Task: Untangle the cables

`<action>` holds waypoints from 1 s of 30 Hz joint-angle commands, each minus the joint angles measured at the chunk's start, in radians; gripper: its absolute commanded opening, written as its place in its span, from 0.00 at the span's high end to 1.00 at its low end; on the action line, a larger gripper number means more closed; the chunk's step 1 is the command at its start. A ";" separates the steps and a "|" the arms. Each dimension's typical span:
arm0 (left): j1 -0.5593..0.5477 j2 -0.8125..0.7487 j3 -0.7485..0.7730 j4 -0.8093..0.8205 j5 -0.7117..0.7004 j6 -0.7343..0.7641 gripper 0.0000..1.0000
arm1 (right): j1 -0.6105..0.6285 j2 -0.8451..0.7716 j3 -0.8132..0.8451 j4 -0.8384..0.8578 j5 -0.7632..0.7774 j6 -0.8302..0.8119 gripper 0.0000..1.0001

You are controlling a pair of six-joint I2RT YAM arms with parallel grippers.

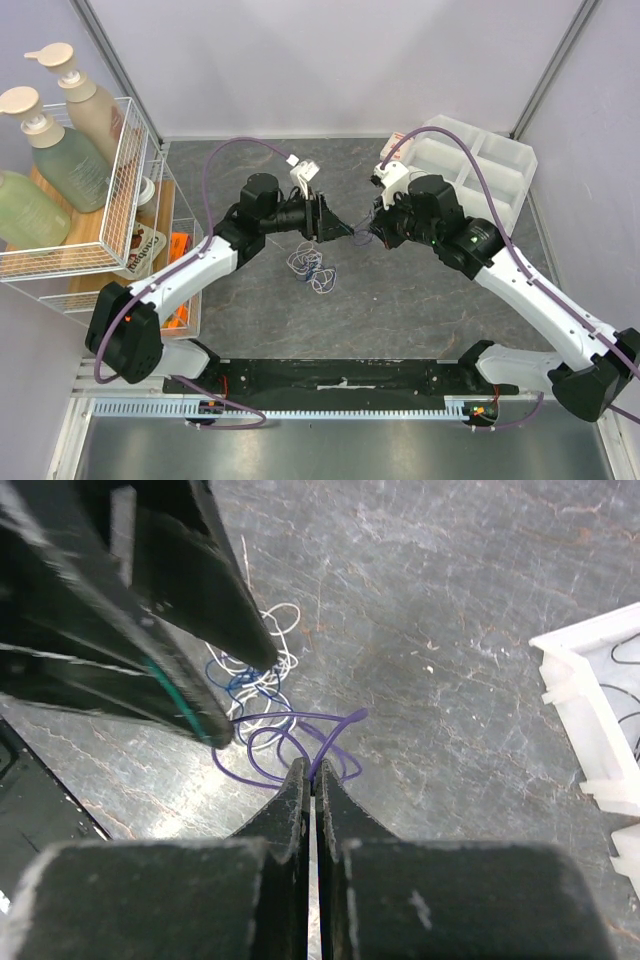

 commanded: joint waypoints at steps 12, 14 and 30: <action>-0.017 0.079 0.113 -0.022 0.044 0.002 0.70 | 0.001 -0.048 -0.004 0.065 -0.055 -0.015 1.00; -0.022 0.077 0.116 -0.037 0.050 0.017 0.73 | 0.001 -0.050 -0.008 0.068 -0.055 -0.017 1.00; -0.051 0.100 0.204 -0.133 -0.023 0.107 0.89 | 0.001 -0.055 -0.020 0.103 -0.123 -0.012 1.00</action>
